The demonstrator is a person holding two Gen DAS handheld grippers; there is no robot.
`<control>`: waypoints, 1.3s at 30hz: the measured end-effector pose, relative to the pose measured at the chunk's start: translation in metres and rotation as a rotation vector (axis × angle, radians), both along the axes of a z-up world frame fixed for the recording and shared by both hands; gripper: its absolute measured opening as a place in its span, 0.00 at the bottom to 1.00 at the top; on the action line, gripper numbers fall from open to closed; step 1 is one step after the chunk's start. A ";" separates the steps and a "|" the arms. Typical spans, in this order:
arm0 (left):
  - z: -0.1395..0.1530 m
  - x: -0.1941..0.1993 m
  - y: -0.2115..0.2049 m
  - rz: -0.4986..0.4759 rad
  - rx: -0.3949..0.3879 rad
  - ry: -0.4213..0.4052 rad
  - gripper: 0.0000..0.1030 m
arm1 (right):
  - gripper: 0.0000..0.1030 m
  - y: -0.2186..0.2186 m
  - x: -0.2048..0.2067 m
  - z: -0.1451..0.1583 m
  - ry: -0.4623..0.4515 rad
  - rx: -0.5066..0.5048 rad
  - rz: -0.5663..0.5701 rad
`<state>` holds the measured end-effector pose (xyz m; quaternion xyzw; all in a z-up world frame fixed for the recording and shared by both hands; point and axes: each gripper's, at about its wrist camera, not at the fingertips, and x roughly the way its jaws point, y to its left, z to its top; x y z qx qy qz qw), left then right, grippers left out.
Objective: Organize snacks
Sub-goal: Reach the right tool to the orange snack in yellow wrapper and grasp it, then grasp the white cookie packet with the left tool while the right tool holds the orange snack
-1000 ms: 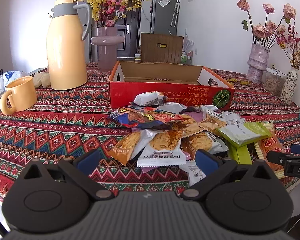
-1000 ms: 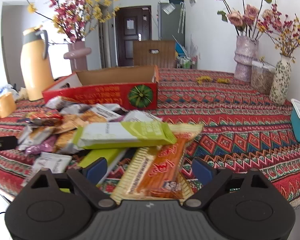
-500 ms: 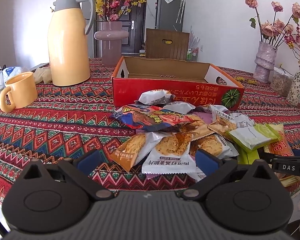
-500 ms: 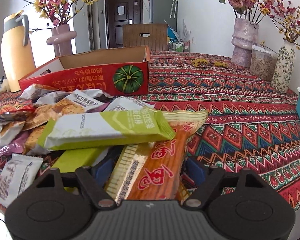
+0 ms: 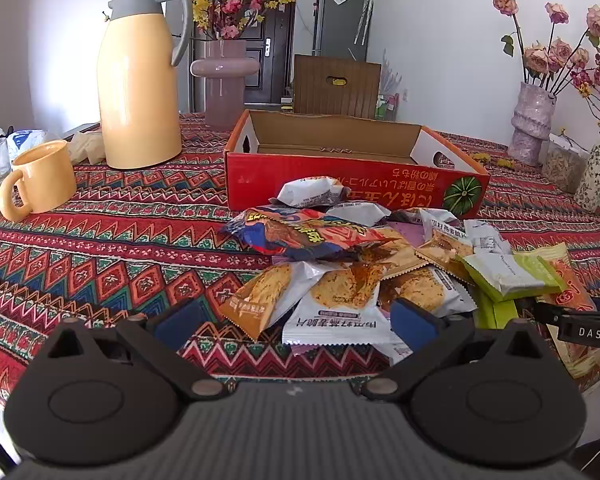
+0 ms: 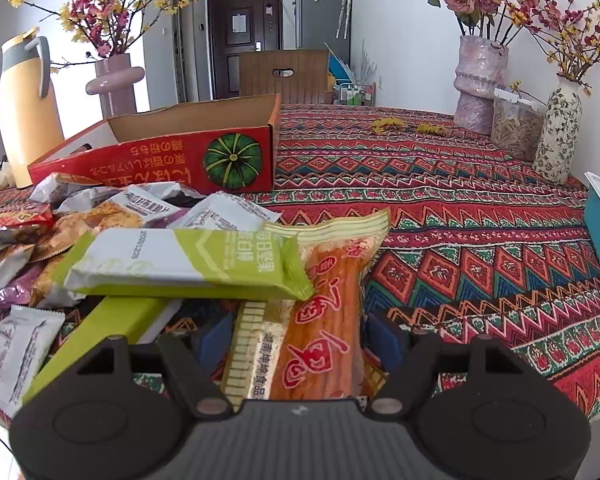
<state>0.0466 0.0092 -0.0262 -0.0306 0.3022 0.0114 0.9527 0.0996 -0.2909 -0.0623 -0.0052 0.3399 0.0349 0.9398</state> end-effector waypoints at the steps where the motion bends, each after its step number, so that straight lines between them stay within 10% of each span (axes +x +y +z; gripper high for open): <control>1: 0.000 0.000 0.000 0.000 0.000 0.000 1.00 | 0.70 0.000 0.000 0.000 0.000 0.000 0.002; 9: 0.001 0.000 0.000 0.006 0.002 0.000 1.00 | 0.34 -0.006 -0.006 0.006 -0.023 -0.006 0.008; 39: -0.003 0.004 -0.039 -0.046 0.035 0.070 1.00 | 0.32 -0.022 -0.025 0.043 -0.211 0.062 0.078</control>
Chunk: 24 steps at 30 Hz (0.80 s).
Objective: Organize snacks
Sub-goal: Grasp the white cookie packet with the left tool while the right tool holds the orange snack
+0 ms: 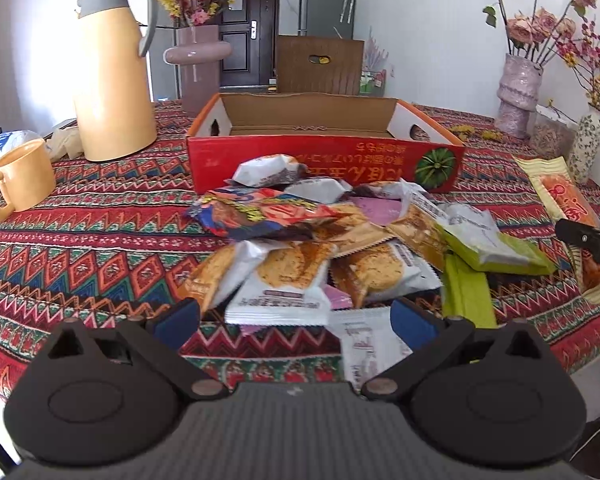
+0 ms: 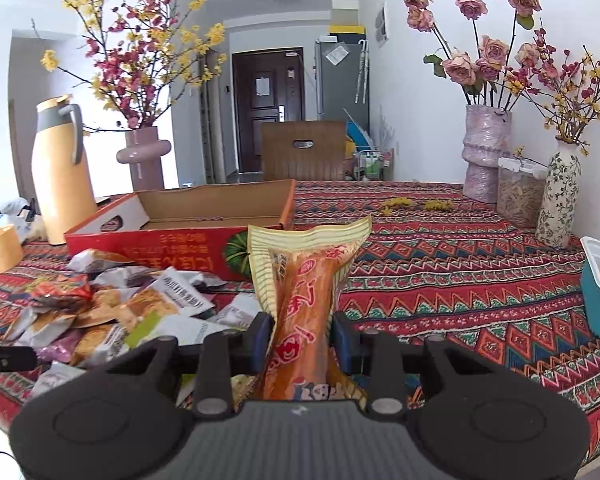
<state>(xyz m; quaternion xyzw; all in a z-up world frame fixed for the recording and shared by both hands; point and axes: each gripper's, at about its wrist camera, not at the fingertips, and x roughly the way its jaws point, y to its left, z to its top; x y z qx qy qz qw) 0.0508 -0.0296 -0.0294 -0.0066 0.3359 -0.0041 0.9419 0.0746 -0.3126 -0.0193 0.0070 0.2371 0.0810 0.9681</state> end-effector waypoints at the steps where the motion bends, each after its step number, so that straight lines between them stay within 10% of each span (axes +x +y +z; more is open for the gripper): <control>1: -0.001 0.000 -0.004 -0.005 0.003 0.007 1.00 | 0.32 0.000 -0.005 -0.001 0.000 0.002 0.009; 24: -0.023 0.013 -0.049 -0.028 0.052 0.143 0.65 | 0.32 0.000 -0.034 -0.023 0.026 0.049 0.097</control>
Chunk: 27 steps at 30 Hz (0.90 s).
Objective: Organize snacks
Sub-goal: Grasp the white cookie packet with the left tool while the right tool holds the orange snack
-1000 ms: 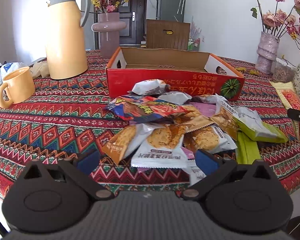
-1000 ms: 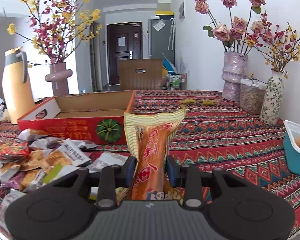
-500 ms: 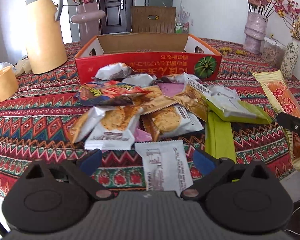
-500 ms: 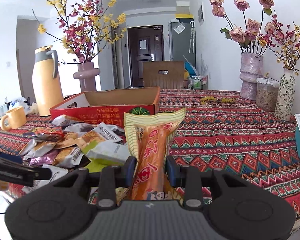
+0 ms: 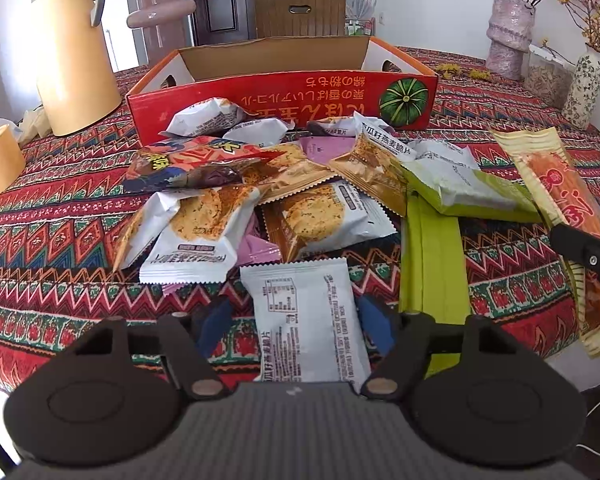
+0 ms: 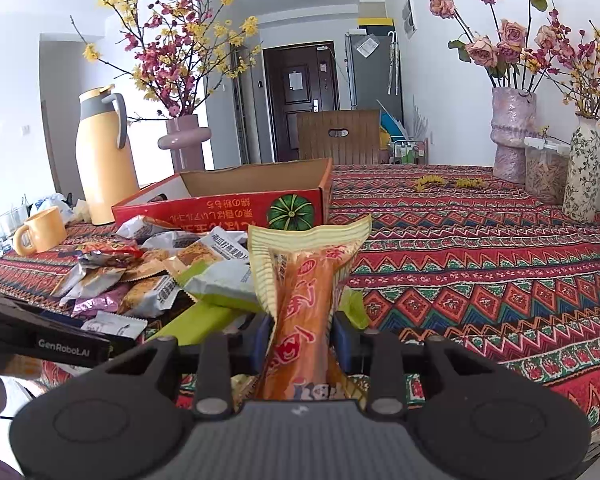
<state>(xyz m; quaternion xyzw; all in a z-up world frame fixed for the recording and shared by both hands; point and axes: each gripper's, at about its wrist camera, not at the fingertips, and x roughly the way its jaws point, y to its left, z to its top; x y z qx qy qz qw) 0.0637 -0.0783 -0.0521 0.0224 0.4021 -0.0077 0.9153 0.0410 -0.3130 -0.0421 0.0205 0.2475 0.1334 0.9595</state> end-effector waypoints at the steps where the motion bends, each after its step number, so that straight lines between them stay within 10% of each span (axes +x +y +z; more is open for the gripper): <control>1: 0.000 -0.001 0.000 -0.008 -0.006 -0.001 0.58 | 0.32 0.001 0.000 0.000 0.000 0.000 0.003; 27: 0.009 -0.006 0.011 -0.053 -0.073 -0.021 0.33 | 0.32 0.015 -0.001 0.002 0.004 -0.005 0.038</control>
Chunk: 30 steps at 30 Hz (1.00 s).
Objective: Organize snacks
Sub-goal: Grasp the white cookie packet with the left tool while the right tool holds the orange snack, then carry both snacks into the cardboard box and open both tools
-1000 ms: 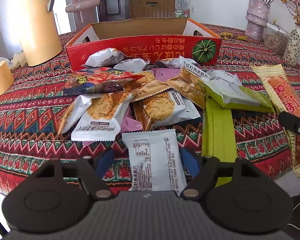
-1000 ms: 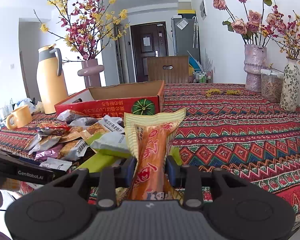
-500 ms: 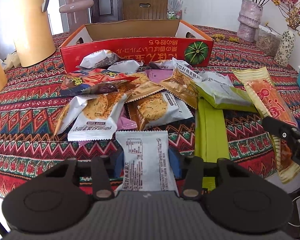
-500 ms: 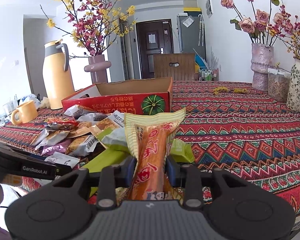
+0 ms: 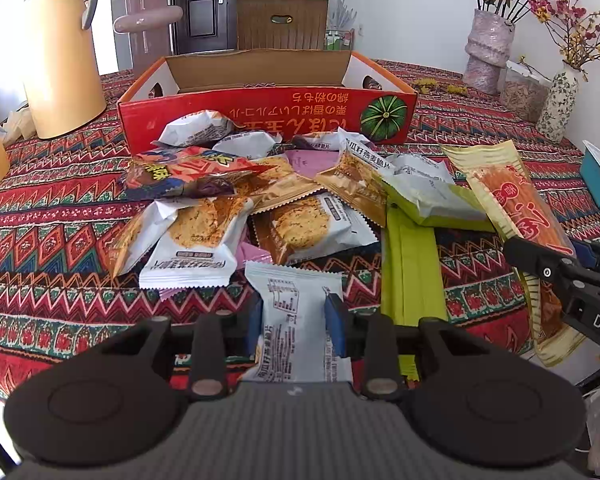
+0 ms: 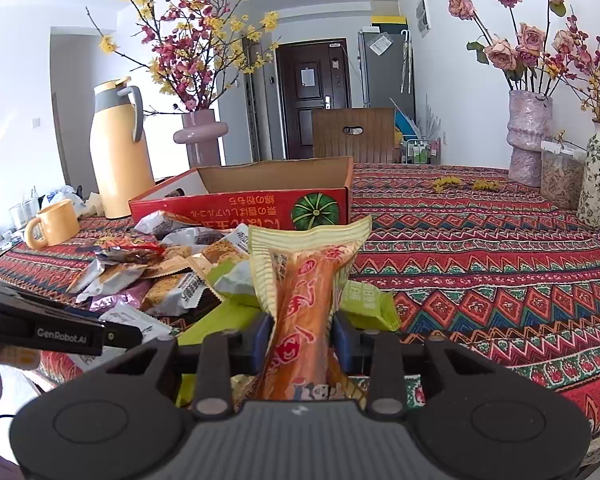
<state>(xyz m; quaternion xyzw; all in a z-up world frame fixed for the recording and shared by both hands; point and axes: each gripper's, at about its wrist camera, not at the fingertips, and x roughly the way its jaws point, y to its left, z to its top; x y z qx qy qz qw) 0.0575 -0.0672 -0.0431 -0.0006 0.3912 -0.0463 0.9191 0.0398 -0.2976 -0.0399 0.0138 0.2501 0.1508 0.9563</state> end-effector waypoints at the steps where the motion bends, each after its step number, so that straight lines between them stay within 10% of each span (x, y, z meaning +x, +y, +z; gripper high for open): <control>1: 0.000 -0.001 0.000 -0.002 -0.003 -0.002 0.33 | 0.32 0.001 0.000 0.000 0.000 -0.001 0.002; 30: 0.080 0.035 0.032 -0.026 -0.038 -0.281 0.33 | 0.32 0.033 0.073 0.052 -0.085 -0.040 0.003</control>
